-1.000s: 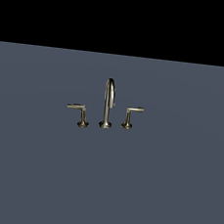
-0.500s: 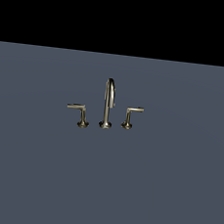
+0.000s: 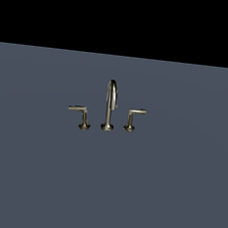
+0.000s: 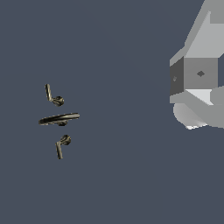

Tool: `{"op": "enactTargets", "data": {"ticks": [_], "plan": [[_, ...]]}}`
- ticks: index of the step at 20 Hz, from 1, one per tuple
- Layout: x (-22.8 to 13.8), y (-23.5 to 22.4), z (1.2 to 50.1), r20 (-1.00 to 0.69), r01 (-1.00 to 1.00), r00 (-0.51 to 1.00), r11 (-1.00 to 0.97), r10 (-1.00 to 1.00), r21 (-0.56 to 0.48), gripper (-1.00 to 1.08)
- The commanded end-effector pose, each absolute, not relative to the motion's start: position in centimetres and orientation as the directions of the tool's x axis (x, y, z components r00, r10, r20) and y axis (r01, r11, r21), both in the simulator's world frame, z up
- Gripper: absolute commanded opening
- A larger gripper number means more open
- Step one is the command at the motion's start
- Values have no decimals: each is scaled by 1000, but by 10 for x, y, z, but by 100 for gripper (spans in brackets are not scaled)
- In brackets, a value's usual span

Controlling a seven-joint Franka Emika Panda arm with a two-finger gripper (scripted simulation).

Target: Turn on the faucet by rotating a designated handle.

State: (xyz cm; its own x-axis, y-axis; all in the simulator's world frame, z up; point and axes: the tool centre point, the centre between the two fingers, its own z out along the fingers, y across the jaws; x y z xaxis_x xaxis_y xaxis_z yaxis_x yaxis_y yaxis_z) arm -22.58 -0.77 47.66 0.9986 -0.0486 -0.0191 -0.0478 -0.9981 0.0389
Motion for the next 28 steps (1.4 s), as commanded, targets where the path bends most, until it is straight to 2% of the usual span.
{"op": "enactTargets", "data": {"ticks": [1, 14, 28], "plan": [[-215, -9, 474, -18, -81, 996, -996, -82, 39, -100], [-118, -22, 435, -3, -364, 931, -930, -365, 40, -100], [-12, -45, 351, 9, -666, 746, -746, -666, 29, -100]]}}
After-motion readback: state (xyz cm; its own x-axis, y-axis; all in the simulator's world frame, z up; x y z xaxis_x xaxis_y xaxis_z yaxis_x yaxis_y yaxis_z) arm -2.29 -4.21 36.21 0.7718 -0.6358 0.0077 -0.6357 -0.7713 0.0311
